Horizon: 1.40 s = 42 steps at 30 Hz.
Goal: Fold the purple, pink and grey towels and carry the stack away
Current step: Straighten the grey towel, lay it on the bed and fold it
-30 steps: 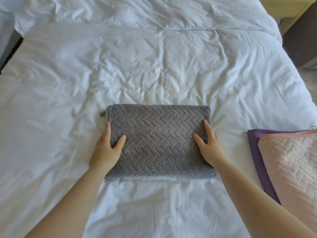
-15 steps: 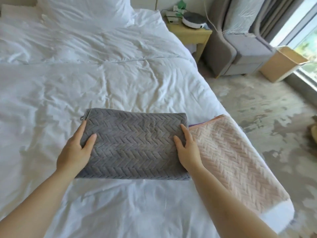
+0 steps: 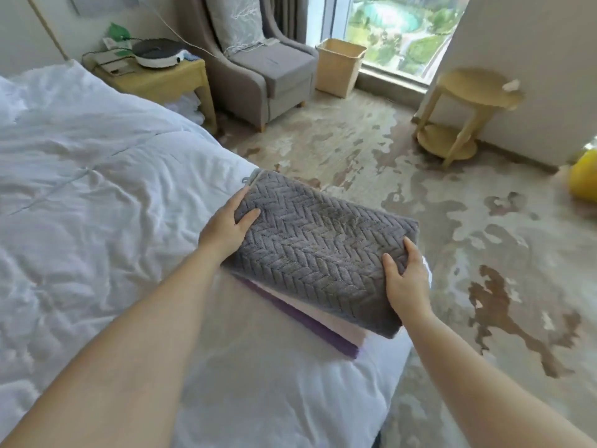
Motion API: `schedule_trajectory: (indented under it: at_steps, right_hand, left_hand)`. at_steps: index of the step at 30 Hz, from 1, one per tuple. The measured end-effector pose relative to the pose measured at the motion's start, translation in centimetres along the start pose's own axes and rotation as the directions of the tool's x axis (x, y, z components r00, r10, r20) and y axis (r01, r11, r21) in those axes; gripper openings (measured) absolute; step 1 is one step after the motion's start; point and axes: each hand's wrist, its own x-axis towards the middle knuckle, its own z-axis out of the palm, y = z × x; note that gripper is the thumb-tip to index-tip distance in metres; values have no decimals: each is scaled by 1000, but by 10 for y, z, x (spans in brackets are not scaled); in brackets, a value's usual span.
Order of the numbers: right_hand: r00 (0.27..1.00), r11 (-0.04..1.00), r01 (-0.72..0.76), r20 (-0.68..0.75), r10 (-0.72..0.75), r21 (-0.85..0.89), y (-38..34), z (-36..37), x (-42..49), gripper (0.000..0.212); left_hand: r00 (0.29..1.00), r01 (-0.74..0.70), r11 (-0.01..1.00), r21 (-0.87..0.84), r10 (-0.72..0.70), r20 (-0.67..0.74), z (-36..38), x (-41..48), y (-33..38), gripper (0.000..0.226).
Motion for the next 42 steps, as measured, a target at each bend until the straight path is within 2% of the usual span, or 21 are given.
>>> schedule_trajectory:
  at_steps: [3,7,10,13,15,18,23,25,27,28,29,30,31,32,34,35,37,42]
  right_hand:
    - [997,993,-82,-4,82,90,18,7,-2,57]
    - [988,982,-151,48,146,113,35,22,-8,57]
    - [993,984,-120,36,117,133,37,28,-6,54]
    - [997,991,-57,-44,63,125,32,33,2,50]
    - [995,993,-92,-31,95,73,33,36,6,49]
    - [978,979,-203,53,202,0,40,41,1,48]
    - [990,990,-139,-4,139,23,43,47,-5,47]
    - [986,986,-164,18,164,5,40,45,-3,47]
    - [983,980,-184,14,185,-69,38,43,-2,50]
    - [988,980,-155,-40,151,-126,36,41,-2,53]
    - [990,980,-95,-118,75,-173,31,39,-3,56]
    - [982,979,-8,-185,-31,-206,25,38,-3,58]
    - [968,966,87,-209,-140,-245,18,37,0,59]
    - [958,939,166,-176,-226,-302,10,39,4,61]
    - [953,846,273,8,-304,-459,-4,47,16,70]
    - [947,785,312,105,-305,-535,-9,53,23,76]
    - [941,700,340,226,-253,-628,-8,65,34,86]
    - [966,679,230,251,-70,-697,18,87,44,92]
  left_hand:
    - [996,-56,998,19,55,68,19,34,3,54]
    - [986,-29,996,84,14,167,41,52,-26,52]
    - [993,-17,999,48,11,122,49,54,-41,48]
    - [998,-48,999,-7,49,36,48,64,-39,45]
    - [998,-36,999,-3,36,56,49,66,-41,48]
    - [988,17,996,82,-30,152,58,60,-52,60]
    - [990,-7,992,128,-11,140,59,69,-56,61]
    - [984,5,988,153,-32,175,60,69,-55,62]
    - [982,41,962,271,-89,169,60,65,-53,63]
    - [990,49,933,356,-93,106,59,63,-48,63]
    - [999,31,903,428,-43,18,58,61,-40,62]
    - [996,-35,881,472,69,-54,58,60,-31,60]
    - [976,-149,852,502,208,-63,59,60,-19,59]
    - [945,-278,801,531,327,2,63,61,-7,59]
    - [881,-471,689,551,402,249,76,63,15,63]
    - [854,-520,654,549,385,350,84,62,21,66]
    - [815,-574,595,562,348,464,101,61,23,70]
    - [799,-593,573,566,336,498,127,62,-1,70]
